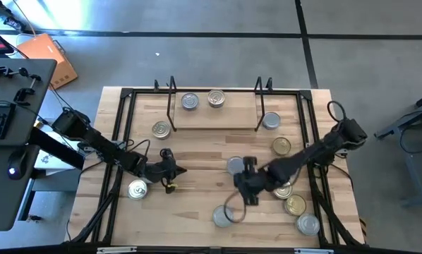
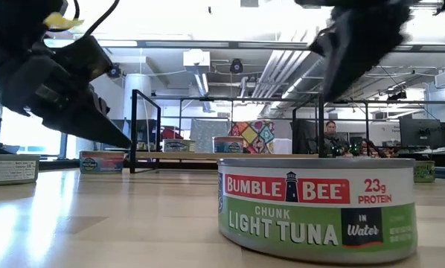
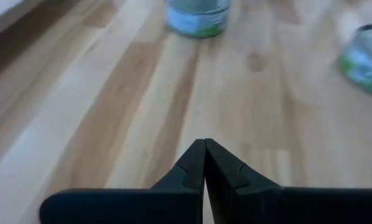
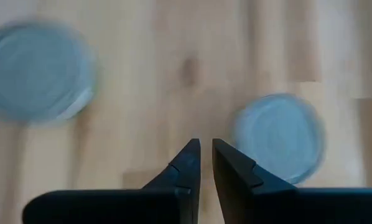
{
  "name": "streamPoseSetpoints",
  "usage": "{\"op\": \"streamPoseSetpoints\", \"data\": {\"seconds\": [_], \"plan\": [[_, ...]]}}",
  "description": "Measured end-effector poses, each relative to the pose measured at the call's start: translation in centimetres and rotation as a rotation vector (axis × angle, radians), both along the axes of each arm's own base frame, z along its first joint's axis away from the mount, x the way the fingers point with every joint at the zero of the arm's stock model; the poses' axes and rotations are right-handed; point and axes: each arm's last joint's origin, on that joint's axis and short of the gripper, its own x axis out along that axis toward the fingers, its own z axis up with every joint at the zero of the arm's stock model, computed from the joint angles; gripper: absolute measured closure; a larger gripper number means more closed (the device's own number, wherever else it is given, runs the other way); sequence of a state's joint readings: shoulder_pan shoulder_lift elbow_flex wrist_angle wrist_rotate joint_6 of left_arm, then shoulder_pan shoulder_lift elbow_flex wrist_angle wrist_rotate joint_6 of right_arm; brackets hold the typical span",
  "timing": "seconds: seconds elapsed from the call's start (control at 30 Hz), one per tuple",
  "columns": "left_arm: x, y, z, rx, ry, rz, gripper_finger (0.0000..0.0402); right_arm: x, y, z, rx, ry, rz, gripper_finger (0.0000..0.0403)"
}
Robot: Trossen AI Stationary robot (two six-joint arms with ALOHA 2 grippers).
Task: Stack canned seafood by type on shelf
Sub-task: Put the center green tuna can on the shelf
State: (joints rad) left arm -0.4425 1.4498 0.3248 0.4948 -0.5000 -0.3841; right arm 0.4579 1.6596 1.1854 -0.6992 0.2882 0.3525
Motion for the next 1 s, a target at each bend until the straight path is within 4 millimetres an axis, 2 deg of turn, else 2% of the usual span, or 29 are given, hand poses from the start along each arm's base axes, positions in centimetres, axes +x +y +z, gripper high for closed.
{"op": "streamPoseSetpoints", "data": {"seconds": [0.1,0.23,0.4,0.53,0.7,0.87,1.0], "plan": [[0.4,0.0,0.4,-0.032,-0.037,-0.026,0.0402,-0.6,0.4,-0.9,-0.081,-0.071,-0.111,0.0364],[0.6,0.0,0.8,-0.039,-0.081,-0.033,0.0401,-1.0,-0.5,-2.7,-0.104,-0.183,-0.33,0.0364],[0.7,0.0,1.0,-0.041,-0.099,-0.04,0.0401,-1.8,-2.1,-5.0,-0.05,-0.173,-0.527,0.0364],[1.0,-0.2,1.4,-0.033,-0.12,-0.049,0.0402,-2.5,-3.0,-6.2,-0.009,-0.121,-0.599,0.0364],[1.7,-0.5,2.1,-0.028,-0.139,-0.076,0.0401,-3.3,-4.3,-7.5,0.011,-0.121,-0.769,0.0364],[2.7,-0.7,2.4,-0.063,-0.131,-0.162,0.0402,-3.1,-5.2,-8.4,0.052,-0.147,-0.773,0.0364],[4.8,-0.6,1.7,-0.06,-0.092,-0.19,0.0402,-2.2,-5.1,-8.3,0.172,-0.14,-0.708,0.0364]]}}
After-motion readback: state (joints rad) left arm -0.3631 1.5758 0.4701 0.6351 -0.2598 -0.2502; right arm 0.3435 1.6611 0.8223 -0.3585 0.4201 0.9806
